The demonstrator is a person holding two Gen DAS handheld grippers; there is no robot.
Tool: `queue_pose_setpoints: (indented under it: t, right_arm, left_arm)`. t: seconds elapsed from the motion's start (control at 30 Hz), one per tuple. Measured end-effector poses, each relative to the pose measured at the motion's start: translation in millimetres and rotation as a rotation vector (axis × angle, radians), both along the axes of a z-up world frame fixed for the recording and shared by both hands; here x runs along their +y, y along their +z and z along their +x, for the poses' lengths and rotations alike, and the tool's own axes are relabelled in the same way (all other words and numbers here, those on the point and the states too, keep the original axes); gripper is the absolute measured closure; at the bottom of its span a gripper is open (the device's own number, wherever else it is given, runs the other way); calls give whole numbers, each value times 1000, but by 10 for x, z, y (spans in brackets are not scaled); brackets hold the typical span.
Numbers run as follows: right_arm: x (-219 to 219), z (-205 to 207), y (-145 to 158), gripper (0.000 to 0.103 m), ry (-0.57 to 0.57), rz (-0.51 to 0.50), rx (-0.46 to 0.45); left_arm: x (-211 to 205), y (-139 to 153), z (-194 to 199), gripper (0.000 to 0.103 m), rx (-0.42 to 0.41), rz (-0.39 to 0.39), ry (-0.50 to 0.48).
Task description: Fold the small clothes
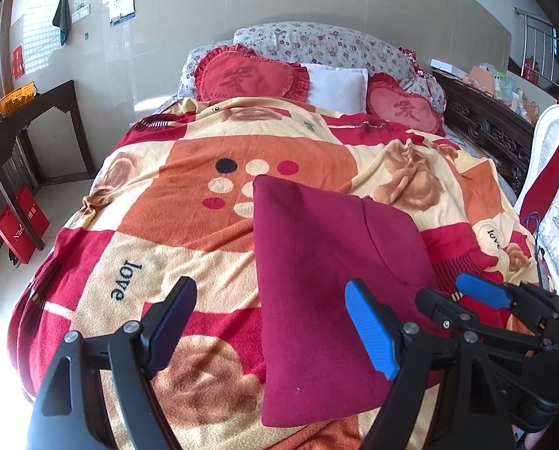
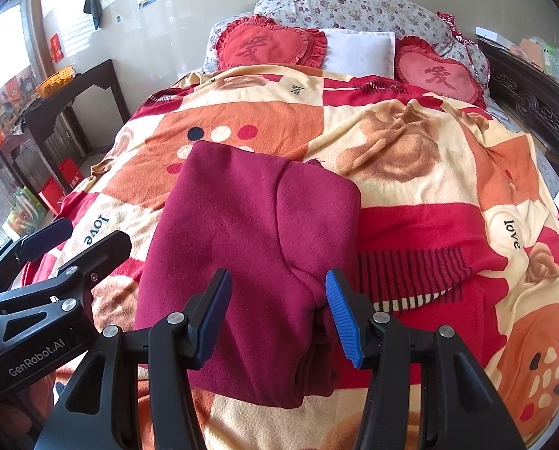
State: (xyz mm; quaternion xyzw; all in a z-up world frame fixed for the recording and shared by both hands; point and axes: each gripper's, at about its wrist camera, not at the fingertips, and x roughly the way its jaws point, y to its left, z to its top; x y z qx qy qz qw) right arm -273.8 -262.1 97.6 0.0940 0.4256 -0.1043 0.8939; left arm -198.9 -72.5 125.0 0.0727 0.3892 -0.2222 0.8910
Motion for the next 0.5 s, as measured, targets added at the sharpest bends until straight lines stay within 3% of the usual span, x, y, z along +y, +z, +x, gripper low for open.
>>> queue_pose_setpoints:
  t: [0.5]
  right_arm:
    - [-8,14,-28,68,-1,5,7]
  left_arm:
    - [-13,-66,17,18,6,6,1]
